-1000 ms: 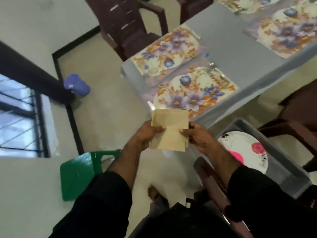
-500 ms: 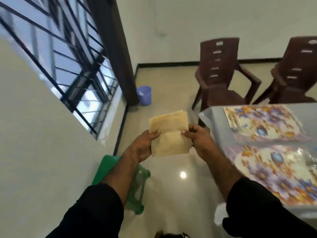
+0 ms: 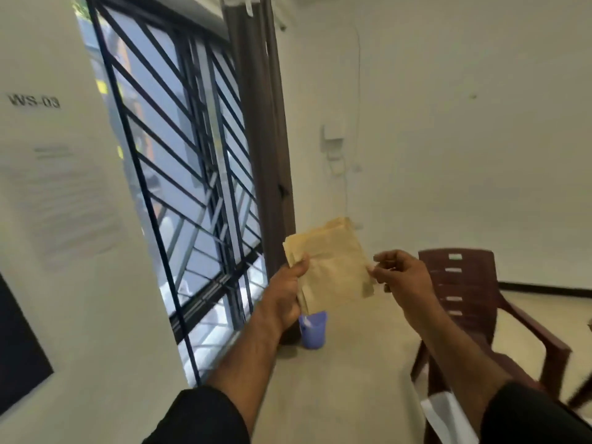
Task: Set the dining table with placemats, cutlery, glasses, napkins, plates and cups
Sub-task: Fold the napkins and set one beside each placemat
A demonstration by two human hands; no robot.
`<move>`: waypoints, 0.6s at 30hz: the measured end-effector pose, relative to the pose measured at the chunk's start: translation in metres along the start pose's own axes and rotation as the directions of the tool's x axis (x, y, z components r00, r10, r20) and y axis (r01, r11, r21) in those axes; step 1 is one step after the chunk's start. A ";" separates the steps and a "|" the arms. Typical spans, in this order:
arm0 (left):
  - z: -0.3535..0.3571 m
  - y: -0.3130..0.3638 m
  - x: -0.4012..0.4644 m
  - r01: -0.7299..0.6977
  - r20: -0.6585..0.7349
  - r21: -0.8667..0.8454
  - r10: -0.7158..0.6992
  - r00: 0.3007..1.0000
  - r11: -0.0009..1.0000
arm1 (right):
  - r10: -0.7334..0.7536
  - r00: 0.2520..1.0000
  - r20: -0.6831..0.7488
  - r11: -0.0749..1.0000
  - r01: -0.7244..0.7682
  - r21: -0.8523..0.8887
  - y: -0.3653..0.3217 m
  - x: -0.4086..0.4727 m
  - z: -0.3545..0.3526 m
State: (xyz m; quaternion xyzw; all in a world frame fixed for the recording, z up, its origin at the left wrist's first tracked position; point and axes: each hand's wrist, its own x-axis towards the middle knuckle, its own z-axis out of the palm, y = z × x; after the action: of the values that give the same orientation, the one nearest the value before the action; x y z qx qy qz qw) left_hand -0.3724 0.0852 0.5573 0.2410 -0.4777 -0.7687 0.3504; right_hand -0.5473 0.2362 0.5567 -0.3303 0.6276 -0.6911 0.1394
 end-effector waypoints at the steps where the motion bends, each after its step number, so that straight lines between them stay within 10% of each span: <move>1: 0.008 0.009 -0.001 -0.020 0.001 -0.006 0.020 1.000 1.000 | -0.028 1.000 0.011 1.000 0.028 -0.001 -0.011 0.007 -0.003; 10: 0.048 0.070 0.001 -0.140 0.085 -0.191 0.159 0.984 0.971 | -0.197 0.971 0.133 0.933 0.227 -0.278 -0.100 0.057 -0.002; 18: 0.048 0.076 0.005 -0.082 0.092 -0.341 0.121 0.988 0.937 | -0.023 0.992 0.121 0.958 0.057 -0.280 -0.132 0.046 0.025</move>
State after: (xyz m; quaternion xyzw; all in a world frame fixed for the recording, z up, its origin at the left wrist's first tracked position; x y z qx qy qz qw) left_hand -0.3856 0.0857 0.6460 0.1093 -0.3703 -0.8320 0.3983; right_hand -0.5366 0.2121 0.6963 -0.3993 0.7040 -0.5764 0.1131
